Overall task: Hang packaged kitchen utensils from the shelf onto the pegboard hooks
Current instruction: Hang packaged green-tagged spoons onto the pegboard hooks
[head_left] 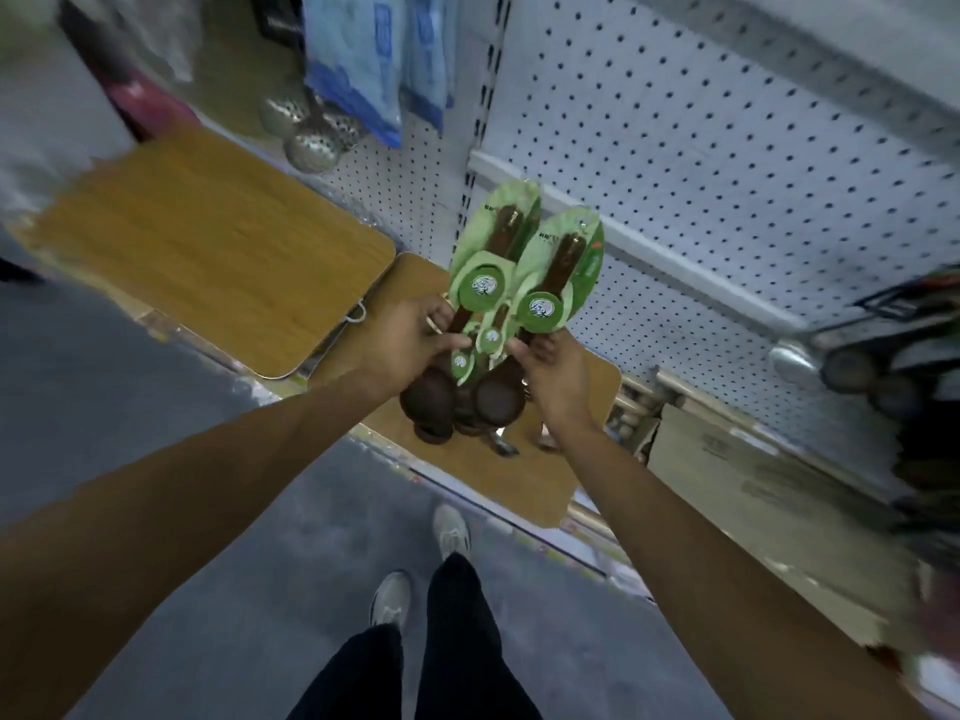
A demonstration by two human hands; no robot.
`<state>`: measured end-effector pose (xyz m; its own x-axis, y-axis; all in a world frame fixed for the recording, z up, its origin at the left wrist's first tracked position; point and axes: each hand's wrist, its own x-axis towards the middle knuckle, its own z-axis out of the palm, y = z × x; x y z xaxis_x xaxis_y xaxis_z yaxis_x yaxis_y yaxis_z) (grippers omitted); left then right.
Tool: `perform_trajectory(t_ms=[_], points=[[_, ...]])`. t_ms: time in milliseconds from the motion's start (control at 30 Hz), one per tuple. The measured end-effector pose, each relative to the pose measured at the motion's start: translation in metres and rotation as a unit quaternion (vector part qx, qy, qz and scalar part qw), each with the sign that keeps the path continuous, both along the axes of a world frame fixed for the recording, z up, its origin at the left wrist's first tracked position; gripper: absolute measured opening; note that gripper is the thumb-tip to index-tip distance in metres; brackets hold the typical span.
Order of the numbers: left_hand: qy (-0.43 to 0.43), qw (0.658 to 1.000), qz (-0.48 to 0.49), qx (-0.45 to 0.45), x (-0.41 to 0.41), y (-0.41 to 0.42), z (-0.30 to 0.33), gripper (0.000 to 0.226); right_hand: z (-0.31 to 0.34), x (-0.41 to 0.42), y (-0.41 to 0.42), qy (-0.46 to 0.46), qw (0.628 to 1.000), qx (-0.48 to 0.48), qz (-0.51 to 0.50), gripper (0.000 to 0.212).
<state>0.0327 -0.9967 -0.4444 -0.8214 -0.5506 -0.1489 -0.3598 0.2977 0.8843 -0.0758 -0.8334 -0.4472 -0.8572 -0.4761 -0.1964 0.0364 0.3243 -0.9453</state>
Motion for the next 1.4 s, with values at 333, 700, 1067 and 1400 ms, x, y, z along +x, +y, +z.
perform_trajectory(t_ms=[333, 700, 1067, 1400], points=[[0.074, 0.994, -0.073, 0.016, 0.022, 0.077, 0.125, 0.022, 0.128, 0.037, 0.094, 0.079, 0.993, -0.06, -0.063, 0.007], [0.085, 0.975, -0.206, 0.025, 0.01, 0.158, 0.159, 0.018, 0.176, 0.053, 0.223, 0.067, 0.983, -0.091, -0.148, 0.027], [0.109, 0.945, -0.308, -0.017, -0.038, 0.267, 0.17, 0.011, 0.177, 0.027, 0.339, 0.096, 0.971, -0.09, -0.201, 0.013], [0.076, 0.957, -0.28, -0.005, -0.089, 0.354, 0.148, 0.018, 0.156, -0.014, 0.435, 0.063, 0.98, -0.093, -0.167, 0.022]])
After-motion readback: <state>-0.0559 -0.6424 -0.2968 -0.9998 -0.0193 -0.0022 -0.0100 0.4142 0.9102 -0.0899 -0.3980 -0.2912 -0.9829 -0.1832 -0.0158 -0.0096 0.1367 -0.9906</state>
